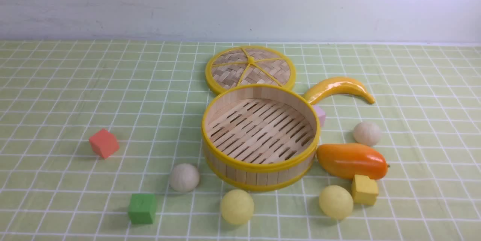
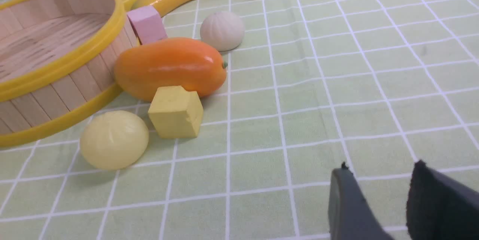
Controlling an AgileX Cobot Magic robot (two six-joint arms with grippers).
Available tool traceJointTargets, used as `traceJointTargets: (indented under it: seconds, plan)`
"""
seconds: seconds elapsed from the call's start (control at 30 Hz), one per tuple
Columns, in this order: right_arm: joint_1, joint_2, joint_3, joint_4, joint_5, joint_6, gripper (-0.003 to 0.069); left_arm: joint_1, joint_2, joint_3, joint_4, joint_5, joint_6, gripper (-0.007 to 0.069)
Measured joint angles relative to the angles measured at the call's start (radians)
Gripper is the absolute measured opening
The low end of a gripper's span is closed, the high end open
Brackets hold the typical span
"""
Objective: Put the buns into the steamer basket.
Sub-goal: Use the left arm to grab a steamed stuffed bun
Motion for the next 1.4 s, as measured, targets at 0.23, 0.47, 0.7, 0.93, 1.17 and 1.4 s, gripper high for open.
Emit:
traceJointTargets:
  seconds: [0.23,0.47,0.7,0.93,1.17,1.4]
  plan:
    - [0.000,0.000,0.000,0.000,0.000,0.000,0.0241,0.000,0.000,0.000,0.000,0.000,0.000,0.0237]
    - [0.000,0.000,0.000,0.000,0.000,0.001,0.0241,0.000,0.000,0.000,0.000,0.000,0.000,0.0237]
    - [0.000,0.000,0.000,0.001,0.000,0.001,0.0241,0.000,0.000,0.000,0.002,-0.001,0.000,0.0237]
    - [0.000,0.000,0.000,0.001,0.000,0.001,0.0241,0.000,0.000,0.000,-0.257,-0.166,-0.175,0.0237]
    - [0.000,0.000,0.000,0.001,0.000,0.001,0.0241,0.000,0.000,-0.006,-0.458,-0.306,-0.281,0.0227]
    - [0.000,0.000,0.000,0.001,0.000,0.001,0.0241,-0.048,0.107,-0.304,-0.370,0.028,-0.083,0.0054]
